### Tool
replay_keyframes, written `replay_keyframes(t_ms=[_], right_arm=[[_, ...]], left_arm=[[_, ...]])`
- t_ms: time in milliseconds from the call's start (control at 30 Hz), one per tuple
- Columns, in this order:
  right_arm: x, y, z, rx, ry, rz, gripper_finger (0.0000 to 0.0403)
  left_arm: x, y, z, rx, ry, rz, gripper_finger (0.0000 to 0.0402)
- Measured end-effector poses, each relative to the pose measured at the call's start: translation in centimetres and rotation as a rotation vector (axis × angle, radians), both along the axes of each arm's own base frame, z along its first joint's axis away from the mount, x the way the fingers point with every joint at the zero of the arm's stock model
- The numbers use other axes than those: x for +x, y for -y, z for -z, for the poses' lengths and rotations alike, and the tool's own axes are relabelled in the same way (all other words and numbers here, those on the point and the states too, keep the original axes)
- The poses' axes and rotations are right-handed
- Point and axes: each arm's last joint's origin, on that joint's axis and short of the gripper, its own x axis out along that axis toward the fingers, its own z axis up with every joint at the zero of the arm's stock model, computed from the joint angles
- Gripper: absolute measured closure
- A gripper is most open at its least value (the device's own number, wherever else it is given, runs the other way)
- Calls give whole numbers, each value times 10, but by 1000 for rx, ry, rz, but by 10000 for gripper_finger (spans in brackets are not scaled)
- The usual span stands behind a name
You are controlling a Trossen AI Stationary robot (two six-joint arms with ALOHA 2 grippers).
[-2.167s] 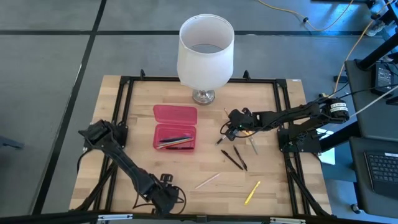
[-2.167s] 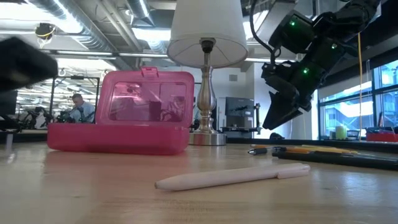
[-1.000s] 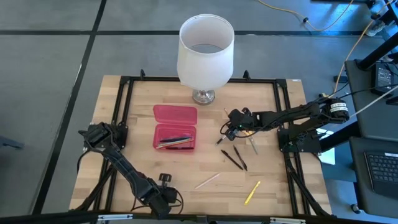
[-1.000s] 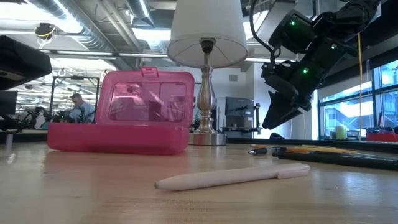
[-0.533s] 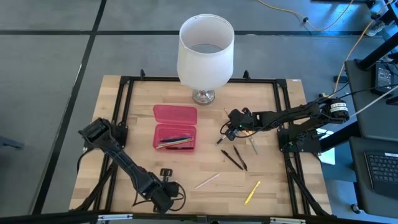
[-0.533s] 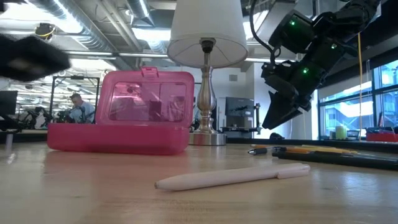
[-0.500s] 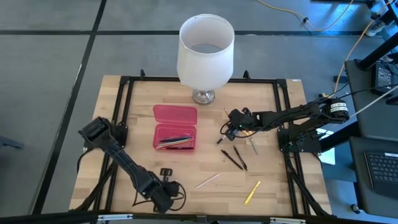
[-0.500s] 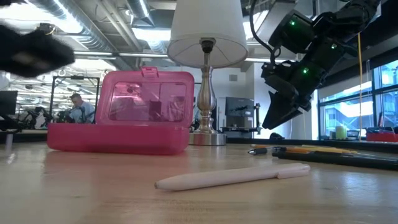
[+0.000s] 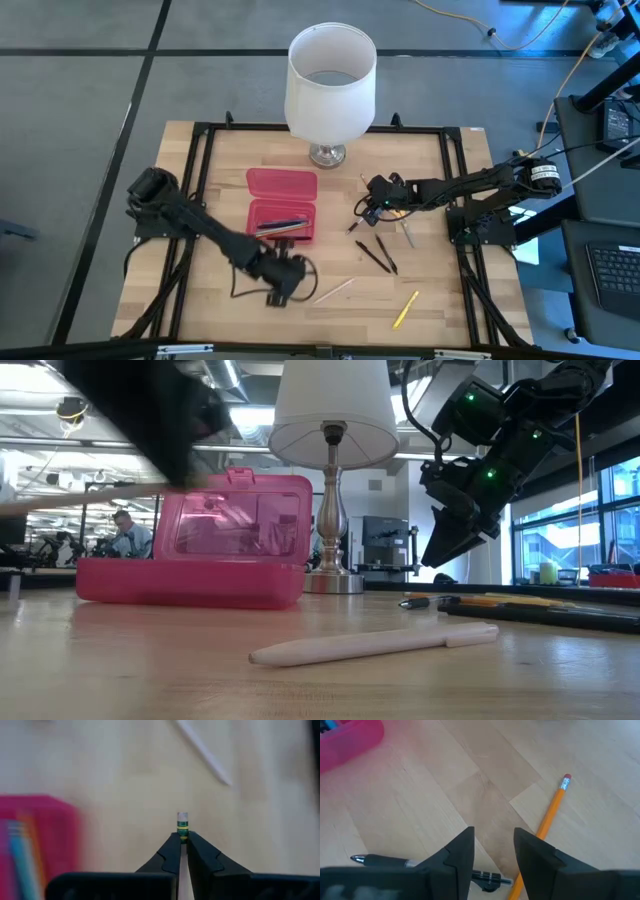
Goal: Pick & place school supplies into a supply box
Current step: Put the light pink pencil into the red supply box
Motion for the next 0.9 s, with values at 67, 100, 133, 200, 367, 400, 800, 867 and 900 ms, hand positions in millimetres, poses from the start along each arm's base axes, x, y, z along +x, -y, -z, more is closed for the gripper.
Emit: replay_keyframes(t_ms=[67, 100, 133, 200, 367, 400, 800, 867, 900], right_arm=[[0, 0, 0, 0, 0, 0, 261], [0, 0, 0, 0, 0, 0, 261], [0, 0, 0, 0, 0, 0, 261], [0, 0, 0, 0, 0, 0, 261], [0, 0, 0, 0, 0, 0, 261], [0, 0, 0, 0, 0, 0, 261], [0, 0, 0, -10, -10, -14, 261], [0, 0, 0, -15, -15, -21, 261], [0, 0, 0, -15, -15, -21, 261]], left_arm=[[6, -16, -5, 43, 36, -51, 390], [9, -24, -9, 54, 51, -76, 390], [11, -31, -12, 60, 62, -98, 390], [15, -46, -15, 60, 70, -138, 391], [25, -80, -18, 84, 73, -204, 389], [26, -86, -18, 92, 70, -210, 389], [29, -141, -2, 121, -9, -349, 390], [28, -146, 6, 116, -27, -371, 389], [27, -148, 9, 117, -42, -381, 389]])
